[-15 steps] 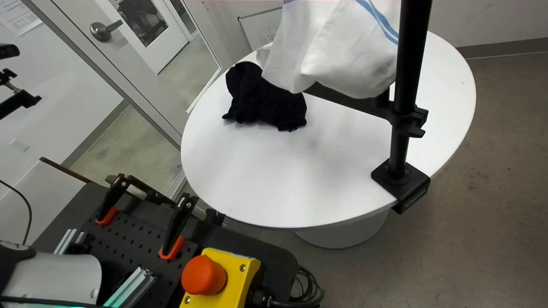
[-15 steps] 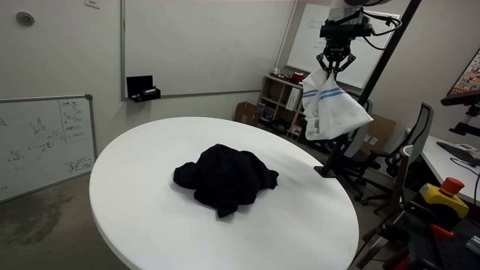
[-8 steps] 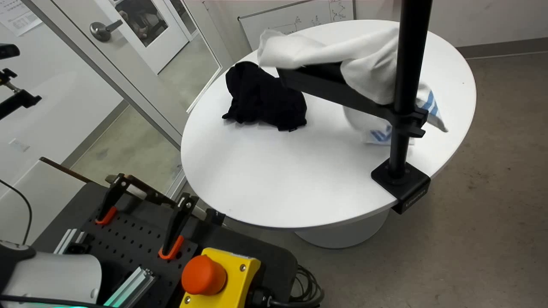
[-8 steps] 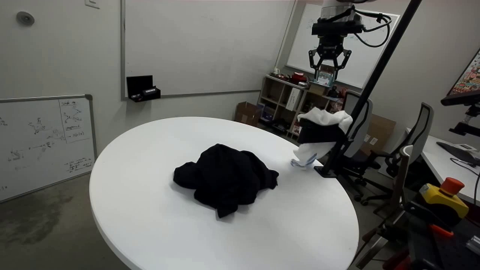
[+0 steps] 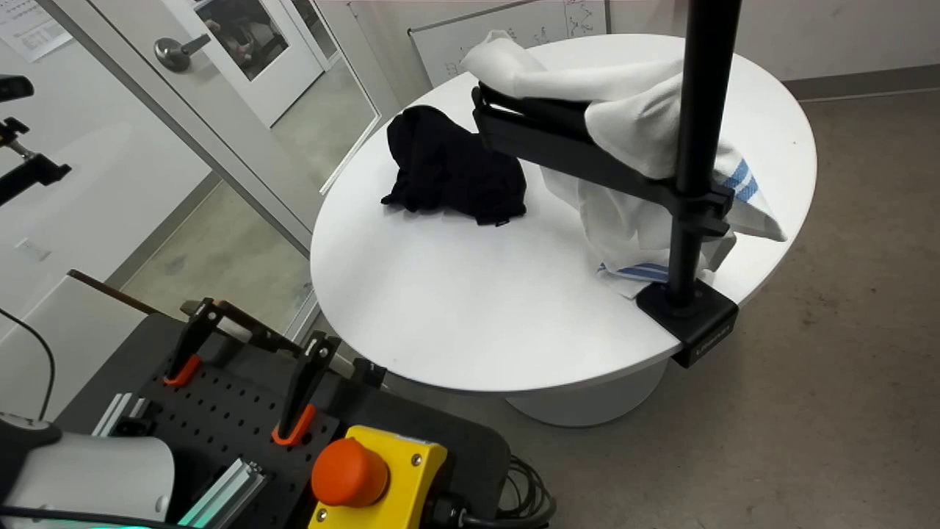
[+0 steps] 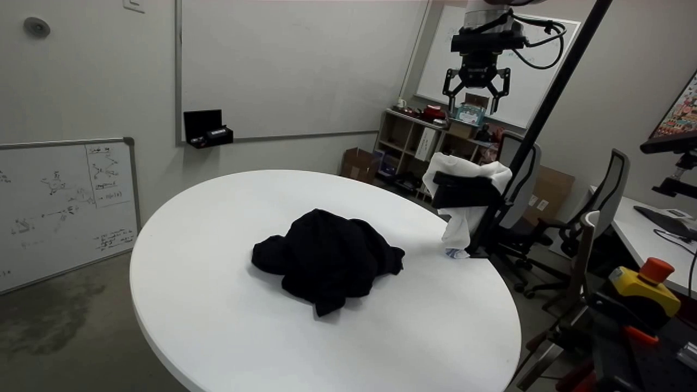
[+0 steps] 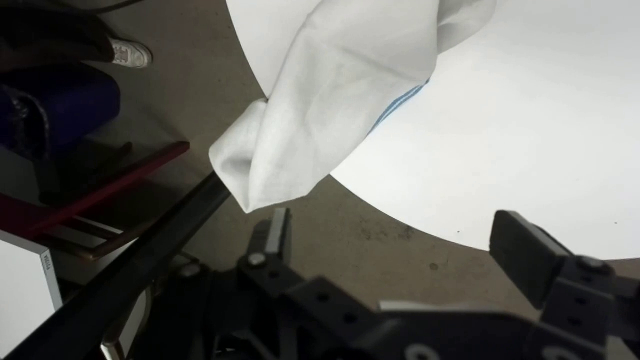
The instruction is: Pick up the towel from the table and put it on the tripod.
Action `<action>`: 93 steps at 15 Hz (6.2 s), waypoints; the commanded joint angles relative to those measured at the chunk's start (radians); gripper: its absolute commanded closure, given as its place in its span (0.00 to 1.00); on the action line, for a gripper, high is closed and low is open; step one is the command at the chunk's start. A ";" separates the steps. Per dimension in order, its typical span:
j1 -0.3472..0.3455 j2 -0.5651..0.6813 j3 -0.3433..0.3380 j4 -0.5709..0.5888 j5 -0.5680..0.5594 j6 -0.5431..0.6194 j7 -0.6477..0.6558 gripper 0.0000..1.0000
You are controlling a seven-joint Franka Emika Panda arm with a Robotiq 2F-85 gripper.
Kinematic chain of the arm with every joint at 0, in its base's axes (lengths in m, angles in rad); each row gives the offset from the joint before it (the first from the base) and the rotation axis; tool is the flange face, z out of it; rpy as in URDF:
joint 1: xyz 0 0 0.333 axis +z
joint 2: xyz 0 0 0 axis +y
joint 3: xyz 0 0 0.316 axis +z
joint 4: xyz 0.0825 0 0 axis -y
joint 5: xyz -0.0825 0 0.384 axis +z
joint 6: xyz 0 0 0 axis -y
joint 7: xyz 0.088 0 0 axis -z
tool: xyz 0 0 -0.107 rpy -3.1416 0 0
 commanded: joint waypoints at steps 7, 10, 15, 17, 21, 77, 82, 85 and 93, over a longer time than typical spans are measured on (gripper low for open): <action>0.072 -0.146 0.032 -0.264 0.149 0.066 -0.014 0.00; 0.088 -0.210 0.023 -0.372 0.126 0.095 0.011 0.00; 0.098 -0.348 0.018 -0.589 0.042 0.217 0.091 0.00; 0.094 -0.404 0.020 -0.665 -0.027 0.254 0.156 0.00; 0.067 -0.507 0.033 -0.789 -0.230 0.317 0.349 0.00; -0.019 -0.052 -0.095 -0.528 -0.644 0.831 0.704 1.00; -0.043 -0.149 -0.104 -0.566 -0.674 0.887 0.730 1.00; -0.053 -0.220 -0.108 -0.599 -0.681 0.918 0.730 1.00; -0.063 -0.495 -0.134 -0.747 -0.772 0.985 0.729 1.00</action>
